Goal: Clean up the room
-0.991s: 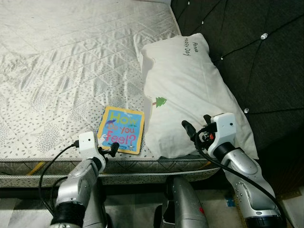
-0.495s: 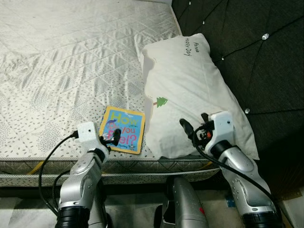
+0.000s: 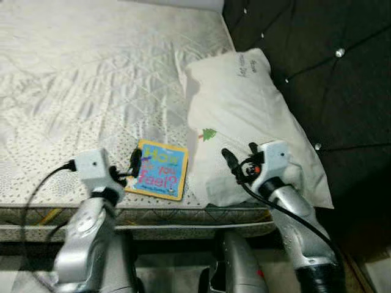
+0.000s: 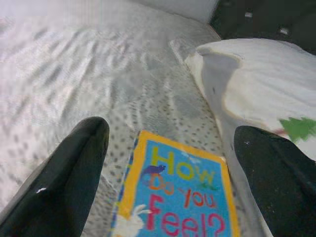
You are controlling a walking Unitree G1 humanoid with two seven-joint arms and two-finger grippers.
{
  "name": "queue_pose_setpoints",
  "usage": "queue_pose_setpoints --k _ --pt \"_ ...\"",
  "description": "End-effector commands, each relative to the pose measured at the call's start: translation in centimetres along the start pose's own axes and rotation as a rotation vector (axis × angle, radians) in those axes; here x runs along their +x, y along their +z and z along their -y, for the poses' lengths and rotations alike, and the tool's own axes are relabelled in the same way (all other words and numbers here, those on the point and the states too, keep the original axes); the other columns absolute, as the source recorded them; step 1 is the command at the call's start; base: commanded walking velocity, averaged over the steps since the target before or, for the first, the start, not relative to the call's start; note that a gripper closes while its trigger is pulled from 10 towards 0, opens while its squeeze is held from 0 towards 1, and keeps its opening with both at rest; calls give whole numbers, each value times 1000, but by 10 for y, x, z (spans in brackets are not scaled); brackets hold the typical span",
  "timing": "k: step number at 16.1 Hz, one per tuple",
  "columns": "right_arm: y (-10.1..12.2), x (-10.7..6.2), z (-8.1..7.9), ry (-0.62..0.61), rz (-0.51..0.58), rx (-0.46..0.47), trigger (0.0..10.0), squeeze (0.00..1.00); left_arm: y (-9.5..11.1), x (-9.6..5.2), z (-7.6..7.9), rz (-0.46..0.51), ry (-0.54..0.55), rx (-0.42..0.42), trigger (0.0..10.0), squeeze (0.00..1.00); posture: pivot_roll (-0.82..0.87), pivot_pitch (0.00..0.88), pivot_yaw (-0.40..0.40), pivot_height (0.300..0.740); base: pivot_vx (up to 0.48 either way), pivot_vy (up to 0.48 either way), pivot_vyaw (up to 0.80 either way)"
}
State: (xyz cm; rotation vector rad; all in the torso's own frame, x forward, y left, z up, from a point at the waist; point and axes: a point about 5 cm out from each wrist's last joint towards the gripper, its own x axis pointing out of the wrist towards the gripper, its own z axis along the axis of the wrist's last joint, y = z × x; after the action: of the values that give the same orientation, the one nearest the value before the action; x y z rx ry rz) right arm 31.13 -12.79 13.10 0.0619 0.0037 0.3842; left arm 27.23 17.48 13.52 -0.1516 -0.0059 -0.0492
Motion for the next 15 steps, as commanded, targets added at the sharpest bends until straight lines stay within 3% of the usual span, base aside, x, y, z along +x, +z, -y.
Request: queue_pose_setpoints --k 1,4,9,11,15 --pt "0 5 1 -21 3 -4 10000 0 9 -5 5 35 -50 51 10000 0 78 68 -125 567 0 0 0" --pt "1 19 -8 -21 13 -14 10000 0 21 -15 2 111 -19 51 10000 0 104 25 -117 567 0 0 0" --pt "8 28 -4 -65 61 19 10000 0 23 -29 -3 203 108 70 10000 0 119 0 -111 567 0 0 0" --pt "9 30 0 -71 72 55 10000 0 22 -29 -5 213 126 83 10000 0 119 0 -109 567 0 0 0" --pt "10 35 -1 -58 85 93 10000 0 21 -22 -7 241 147 72 10000 0 113 0 -113 618 0 0 0"
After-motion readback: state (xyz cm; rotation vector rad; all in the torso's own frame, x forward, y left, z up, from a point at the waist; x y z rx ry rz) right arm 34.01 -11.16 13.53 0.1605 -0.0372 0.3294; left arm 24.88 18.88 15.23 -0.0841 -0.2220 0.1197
